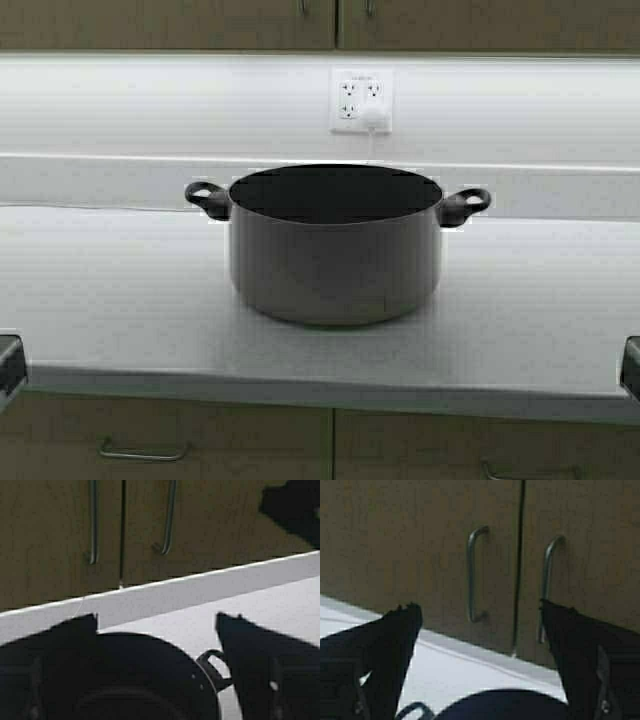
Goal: Open the cabinet, put the pot inside, then close it
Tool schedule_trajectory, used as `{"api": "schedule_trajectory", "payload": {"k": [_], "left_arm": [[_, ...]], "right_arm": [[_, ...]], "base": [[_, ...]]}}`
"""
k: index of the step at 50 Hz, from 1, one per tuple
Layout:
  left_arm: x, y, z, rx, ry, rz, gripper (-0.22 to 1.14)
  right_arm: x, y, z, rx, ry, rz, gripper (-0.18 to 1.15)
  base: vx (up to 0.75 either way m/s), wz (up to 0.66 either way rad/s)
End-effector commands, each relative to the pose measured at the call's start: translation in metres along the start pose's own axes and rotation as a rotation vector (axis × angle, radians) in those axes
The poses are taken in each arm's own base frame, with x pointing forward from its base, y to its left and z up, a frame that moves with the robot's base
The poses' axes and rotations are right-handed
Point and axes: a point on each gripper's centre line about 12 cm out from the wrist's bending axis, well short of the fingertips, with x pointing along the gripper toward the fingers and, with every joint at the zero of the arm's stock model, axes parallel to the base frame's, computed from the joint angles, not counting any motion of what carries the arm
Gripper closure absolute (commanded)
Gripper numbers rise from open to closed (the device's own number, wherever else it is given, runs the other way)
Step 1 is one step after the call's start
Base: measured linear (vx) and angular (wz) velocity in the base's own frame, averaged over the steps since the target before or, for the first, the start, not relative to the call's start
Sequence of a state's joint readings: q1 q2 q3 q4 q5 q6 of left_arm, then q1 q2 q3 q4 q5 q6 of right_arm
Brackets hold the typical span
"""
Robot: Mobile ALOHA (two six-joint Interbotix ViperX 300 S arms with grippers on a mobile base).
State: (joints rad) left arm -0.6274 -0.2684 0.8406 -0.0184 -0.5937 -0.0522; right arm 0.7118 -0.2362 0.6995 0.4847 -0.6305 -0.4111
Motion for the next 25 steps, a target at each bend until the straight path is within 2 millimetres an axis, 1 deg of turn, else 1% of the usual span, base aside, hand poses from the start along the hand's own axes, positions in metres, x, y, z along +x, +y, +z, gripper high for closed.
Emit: {"api": "schedule_trajectory", "payload": {"k": [1,4,7,10,14,20,25], "left_arm": [[0.048,0.008,0.002,-0.052,-0.091,0.064,-0.10],[0.070,0.016,-0.002,-0.070,-0.129,0.122,-0.10],[0.089,0.024,-0.005,-0.094,-0.162,0.184,-0.10],[0.110,0.029,-0.008,-0.084,-0.185,0.233,-0.10],[0.130,0.032,-0.012,-0.053,-0.192,0.254,-0.10],[0.151,0.032,-0.015,-0.040,-0.205,0.255,-0.10],[0.158,0.032,-0.015,-0.047,-0.215,0.257,-0.10]], "right_arm": [[0.032,-0.005,0.008,0.049,-0.036,-0.174,-0.05],[0.048,-0.004,0.007,0.041,-0.039,-0.215,-0.05],[0.063,-0.001,0.002,0.041,-0.030,-0.232,-0.05],[0.075,0.000,-0.001,0.061,-0.033,-0.254,-0.05],[0.087,0.000,-0.003,0.051,-0.057,-0.287,-0.05],[0.106,-0.005,0.000,0.026,-0.089,-0.322,-0.05],[0.117,-0.012,-0.002,0.043,-0.098,-0.343,-0.05]], "base": [[0.00,0.00],[0.00,0.00],[0.00,0.00],[0.00,0.00],[0.00,0.00],[0.01,-0.01],[0.01,-0.01]]}}
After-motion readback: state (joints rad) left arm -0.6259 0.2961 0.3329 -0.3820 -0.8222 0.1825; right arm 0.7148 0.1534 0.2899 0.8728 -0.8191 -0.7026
